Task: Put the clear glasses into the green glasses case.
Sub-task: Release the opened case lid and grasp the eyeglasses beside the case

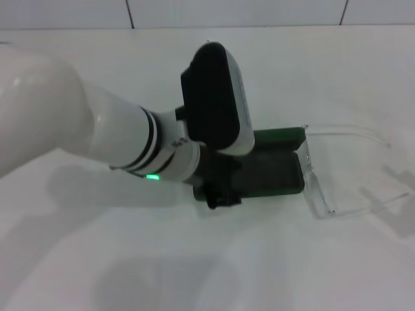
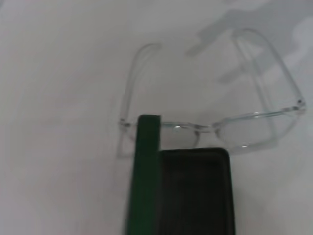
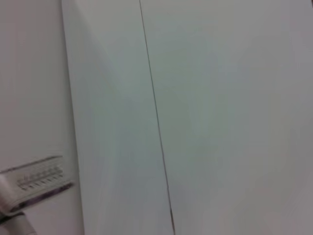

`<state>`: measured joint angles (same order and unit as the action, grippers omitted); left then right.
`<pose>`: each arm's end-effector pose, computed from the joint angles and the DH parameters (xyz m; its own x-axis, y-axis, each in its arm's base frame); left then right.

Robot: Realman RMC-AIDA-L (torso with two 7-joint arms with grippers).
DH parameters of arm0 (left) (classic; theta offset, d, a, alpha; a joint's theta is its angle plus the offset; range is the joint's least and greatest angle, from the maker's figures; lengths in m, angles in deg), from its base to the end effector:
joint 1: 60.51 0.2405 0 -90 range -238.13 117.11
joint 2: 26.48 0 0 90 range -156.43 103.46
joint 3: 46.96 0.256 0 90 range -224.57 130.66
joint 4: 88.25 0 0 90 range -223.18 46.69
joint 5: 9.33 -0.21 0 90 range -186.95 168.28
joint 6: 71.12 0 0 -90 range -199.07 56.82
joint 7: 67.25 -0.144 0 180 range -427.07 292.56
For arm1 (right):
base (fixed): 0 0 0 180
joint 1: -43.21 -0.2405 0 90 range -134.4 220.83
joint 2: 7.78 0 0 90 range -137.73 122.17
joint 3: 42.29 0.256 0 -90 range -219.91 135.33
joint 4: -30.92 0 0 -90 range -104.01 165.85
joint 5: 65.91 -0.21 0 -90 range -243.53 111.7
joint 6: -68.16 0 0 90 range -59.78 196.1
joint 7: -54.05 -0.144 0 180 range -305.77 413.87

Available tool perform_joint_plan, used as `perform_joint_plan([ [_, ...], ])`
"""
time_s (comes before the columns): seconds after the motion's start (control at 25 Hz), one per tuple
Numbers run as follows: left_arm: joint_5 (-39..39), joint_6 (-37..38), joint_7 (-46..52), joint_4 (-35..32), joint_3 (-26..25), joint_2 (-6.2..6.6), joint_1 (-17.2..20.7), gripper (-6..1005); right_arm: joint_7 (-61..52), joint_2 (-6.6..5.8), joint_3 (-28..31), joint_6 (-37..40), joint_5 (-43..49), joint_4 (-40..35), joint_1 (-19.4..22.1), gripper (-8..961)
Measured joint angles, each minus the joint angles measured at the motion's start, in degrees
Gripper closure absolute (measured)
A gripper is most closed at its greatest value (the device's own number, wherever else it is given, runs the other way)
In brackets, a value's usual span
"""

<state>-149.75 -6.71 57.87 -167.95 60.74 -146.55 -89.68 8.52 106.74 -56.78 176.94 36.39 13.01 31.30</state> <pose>-0.1331 0.3182 -0.0955 0.9676 -0.0085 -0.2522 -0.0742 -0.9649 -0.2520 0.3421 0.2098 0.0556 0.5727 0.0592 -0.8176 -0.5632 -0.6963 -0.4449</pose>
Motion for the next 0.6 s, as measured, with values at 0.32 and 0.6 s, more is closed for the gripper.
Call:
perform_joint_plan([
  [0.32, 2.01, 4.72, 1.2, -13.05, -0.04, 0.12, 5.15, 528, 0.25, -0.56, -0.39, -5.99, 2.05, -0.59, -2.32, 317],
  [0.6, 16.05, 12.17, 0.36, -23.05, -7.93, 0.3, 7.39, 528, -4.24, -0.11, -1.49, 3.6, 2.55, -3.45, -4.28, 318],
])
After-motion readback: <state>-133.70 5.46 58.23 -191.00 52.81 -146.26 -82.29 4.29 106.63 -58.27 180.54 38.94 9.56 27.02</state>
